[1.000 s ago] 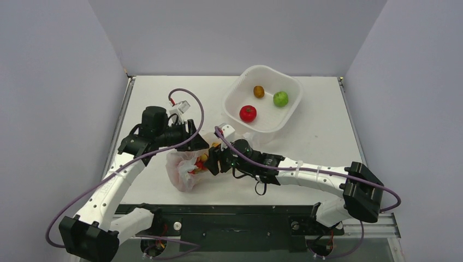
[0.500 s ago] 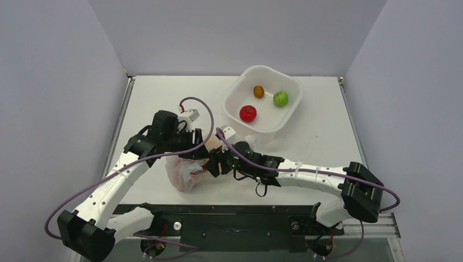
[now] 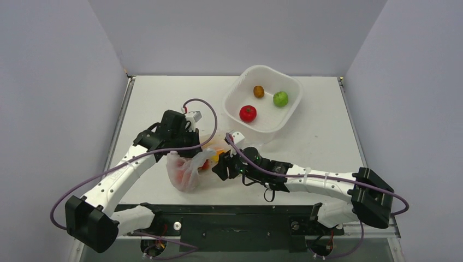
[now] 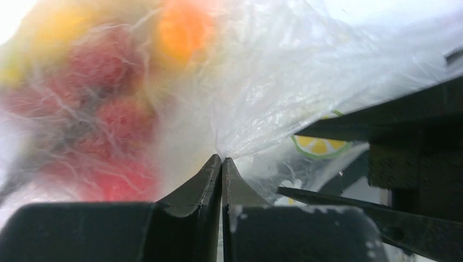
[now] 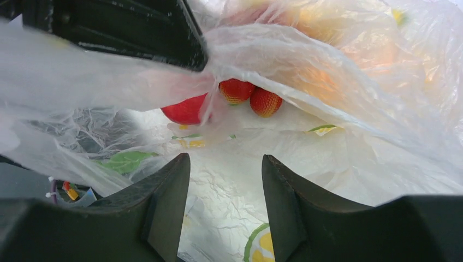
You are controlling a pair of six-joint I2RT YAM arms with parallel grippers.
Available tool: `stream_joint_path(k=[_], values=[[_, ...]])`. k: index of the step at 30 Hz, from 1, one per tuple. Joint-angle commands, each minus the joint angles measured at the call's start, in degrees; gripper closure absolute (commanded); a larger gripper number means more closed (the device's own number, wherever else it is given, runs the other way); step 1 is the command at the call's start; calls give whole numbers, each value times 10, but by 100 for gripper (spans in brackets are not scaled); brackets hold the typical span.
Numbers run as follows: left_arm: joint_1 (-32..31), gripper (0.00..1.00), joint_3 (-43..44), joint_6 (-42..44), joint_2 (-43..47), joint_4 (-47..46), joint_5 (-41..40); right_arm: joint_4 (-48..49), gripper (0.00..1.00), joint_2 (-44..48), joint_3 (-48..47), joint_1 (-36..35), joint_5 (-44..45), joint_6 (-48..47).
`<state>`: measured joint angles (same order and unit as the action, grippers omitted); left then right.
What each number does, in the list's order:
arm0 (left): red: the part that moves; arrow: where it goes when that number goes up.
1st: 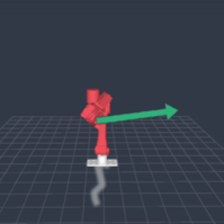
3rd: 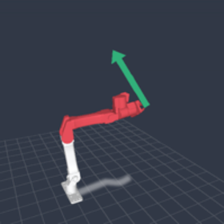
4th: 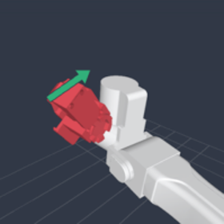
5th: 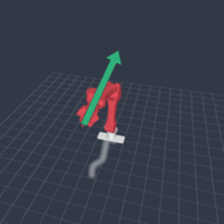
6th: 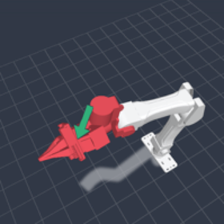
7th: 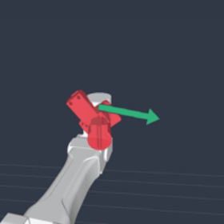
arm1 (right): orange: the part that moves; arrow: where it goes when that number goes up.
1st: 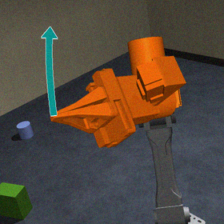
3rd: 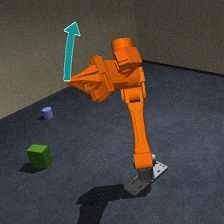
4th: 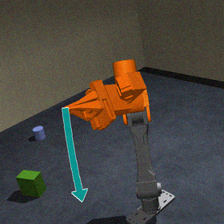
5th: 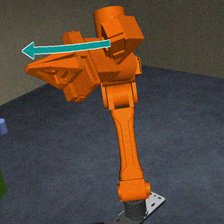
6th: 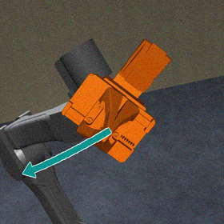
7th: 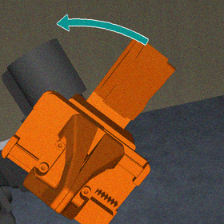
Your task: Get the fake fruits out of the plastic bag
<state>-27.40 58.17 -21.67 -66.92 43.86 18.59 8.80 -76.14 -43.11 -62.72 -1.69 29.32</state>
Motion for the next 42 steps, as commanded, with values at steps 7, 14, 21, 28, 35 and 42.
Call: stream_joint_path(k=[7, 14, 21, 28, 35, 42], values=[[-1, 100, 35, -19, 137, -69, -228, 54, 69, -85, -74, -30, 1, -6], [-1, 100, 36, -34, 210, -67, -338, 68, 75, -124, -77, -36, -16, 7], [1, 100, 24, -30, 232, -59, -410, 89, 80, -141, 9, -51, 3, 28], [4, 100, 61, -17, 209, -58, -375, 38, 81, -113, -12, -52, 34, -4], [4, 76, 164, -64, 185, 63, -349, 18, 80, -80, -103, -37, 25, -22], [4, 55, 210, -100, 246, 123, -334, 14, 79, -94, -150, 6, -11, -22]])
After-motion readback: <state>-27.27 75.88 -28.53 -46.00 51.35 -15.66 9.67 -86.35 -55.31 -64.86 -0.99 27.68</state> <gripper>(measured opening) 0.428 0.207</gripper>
